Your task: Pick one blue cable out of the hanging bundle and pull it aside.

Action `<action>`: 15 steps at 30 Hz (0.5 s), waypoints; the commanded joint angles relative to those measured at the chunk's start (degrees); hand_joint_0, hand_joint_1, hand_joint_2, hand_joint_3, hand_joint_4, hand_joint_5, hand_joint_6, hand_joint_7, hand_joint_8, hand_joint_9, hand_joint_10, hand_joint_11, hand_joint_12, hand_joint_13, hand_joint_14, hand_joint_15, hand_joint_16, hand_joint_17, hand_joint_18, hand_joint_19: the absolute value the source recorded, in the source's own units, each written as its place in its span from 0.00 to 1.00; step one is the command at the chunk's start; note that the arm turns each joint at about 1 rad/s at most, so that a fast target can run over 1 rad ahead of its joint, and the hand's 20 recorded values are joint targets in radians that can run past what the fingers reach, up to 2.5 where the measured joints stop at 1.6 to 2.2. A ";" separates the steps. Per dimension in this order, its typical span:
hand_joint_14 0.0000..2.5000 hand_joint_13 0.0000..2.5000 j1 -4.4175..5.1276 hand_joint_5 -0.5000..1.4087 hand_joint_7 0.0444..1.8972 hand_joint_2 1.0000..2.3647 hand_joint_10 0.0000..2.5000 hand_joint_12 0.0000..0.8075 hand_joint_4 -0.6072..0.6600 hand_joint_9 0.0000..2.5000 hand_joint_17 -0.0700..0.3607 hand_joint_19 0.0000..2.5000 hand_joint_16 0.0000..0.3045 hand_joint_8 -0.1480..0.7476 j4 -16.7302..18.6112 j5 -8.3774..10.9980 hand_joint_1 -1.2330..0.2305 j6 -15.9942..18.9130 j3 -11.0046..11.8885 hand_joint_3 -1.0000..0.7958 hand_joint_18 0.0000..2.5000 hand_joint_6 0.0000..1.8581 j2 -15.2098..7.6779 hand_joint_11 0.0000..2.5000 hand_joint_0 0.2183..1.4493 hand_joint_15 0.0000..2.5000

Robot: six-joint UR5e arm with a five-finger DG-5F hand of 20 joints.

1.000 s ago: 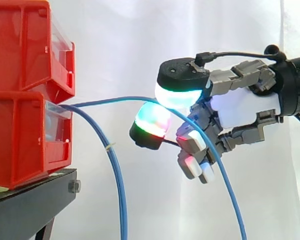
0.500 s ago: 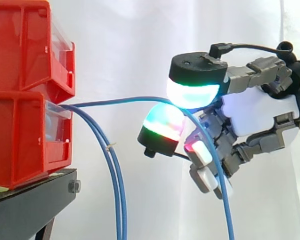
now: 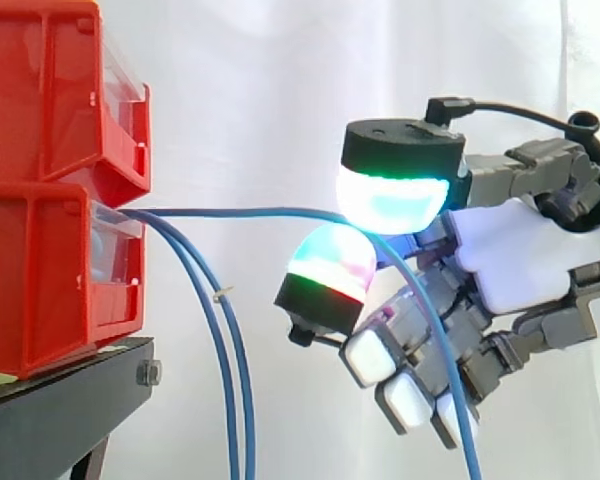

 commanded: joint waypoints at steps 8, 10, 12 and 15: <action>0.01 0.35 0.54 0.22 0.51 0.01 0.00 0.49 0.42 0.36 0.44 0.23 0.18 0.50 8.75 0.25 0.28 1.90 -4.36 0.55 0.30 0.49 0.00 0.10 0.29 0.17; 0.01 0.35 0.45 0.22 0.51 0.01 0.00 0.49 0.42 0.36 0.44 0.23 0.18 0.50 8.93 0.25 0.28 2.08 -4.36 0.55 0.29 0.49 0.00 0.10 0.29 0.17; 0.01 0.35 0.54 0.23 0.51 0.01 0.00 0.49 0.42 0.36 0.44 0.23 0.18 0.50 8.84 0.25 0.28 1.99 -4.27 0.55 0.29 0.49 0.00 0.10 0.29 0.18; 0.01 0.35 0.54 0.23 0.51 0.01 0.00 0.49 0.42 0.36 0.45 0.23 0.18 0.50 8.84 0.25 0.28 1.82 -4.36 0.55 0.30 0.49 0.00 0.10 0.29 0.18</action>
